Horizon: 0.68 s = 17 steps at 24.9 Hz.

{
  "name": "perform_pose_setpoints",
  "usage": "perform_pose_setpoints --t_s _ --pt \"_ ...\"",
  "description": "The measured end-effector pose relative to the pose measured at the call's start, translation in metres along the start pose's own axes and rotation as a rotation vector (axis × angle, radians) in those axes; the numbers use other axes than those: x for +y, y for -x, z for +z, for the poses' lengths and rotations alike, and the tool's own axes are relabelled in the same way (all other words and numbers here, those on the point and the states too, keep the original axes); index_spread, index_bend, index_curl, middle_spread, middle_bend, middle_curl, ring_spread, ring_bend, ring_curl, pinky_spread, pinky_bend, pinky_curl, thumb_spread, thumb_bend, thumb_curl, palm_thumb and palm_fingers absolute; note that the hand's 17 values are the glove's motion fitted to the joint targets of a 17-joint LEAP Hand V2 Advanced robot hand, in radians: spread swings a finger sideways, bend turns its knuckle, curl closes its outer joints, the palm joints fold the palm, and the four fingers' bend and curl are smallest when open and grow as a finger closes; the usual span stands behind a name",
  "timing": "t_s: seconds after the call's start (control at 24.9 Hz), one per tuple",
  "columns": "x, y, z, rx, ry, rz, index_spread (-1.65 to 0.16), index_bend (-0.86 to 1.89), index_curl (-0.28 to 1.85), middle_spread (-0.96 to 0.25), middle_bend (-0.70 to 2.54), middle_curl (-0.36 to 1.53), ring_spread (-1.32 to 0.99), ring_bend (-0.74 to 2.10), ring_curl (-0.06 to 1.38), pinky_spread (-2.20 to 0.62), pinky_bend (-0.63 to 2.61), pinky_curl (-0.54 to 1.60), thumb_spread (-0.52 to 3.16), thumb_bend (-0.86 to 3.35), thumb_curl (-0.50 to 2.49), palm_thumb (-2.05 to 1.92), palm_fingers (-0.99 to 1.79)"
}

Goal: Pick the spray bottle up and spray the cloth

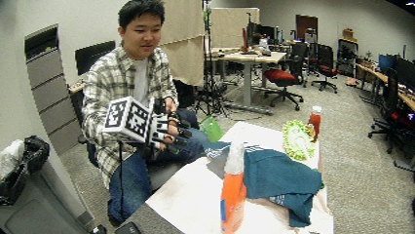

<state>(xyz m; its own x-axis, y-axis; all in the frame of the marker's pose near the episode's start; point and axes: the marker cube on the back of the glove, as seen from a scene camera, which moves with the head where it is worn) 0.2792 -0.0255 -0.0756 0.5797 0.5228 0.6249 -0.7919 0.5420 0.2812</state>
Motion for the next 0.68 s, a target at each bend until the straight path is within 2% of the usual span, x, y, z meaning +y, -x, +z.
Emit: perform_pose_setpoints --t_s 0.16,0.28,0.44,0.68 --pt "-0.041 -0.021 -0.015 -0.088 -0.078 0.148 -0.28 0.12 0.26 -0.03 0.25 0.29 -0.03 0.40 0.28 0.19 0.26 0.23 1.13 0.18 0.34 0.56 0.41" --pt "-0.074 -0.037 -0.028 -0.164 -0.141 0.191 -0.27 0.13 0.26 -0.02 0.19 0.28 -0.01 0.40 0.29 0.19 0.29 0.26 1.11 0.17 0.36 0.61 0.35" --pt "-0.108 -0.054 -0.039 -0.302 -0.160 0.172 -0.26 0.14 0.26 -0.02 0.18 0.28 -0.01 0.40 0.29 0.19 0.30 0.27 1.08 0.19 0.40 0.72 0.35" --pt "-0.148 -0.076 -0.035 -0.460 -0.094 0.132 -0.27 0.17 0.28 -0.04 0.21 0.30 -0.05 0.39 0.28 0.17 0.24 0.27 1.02 0.20 0.45 0.83 0.42"
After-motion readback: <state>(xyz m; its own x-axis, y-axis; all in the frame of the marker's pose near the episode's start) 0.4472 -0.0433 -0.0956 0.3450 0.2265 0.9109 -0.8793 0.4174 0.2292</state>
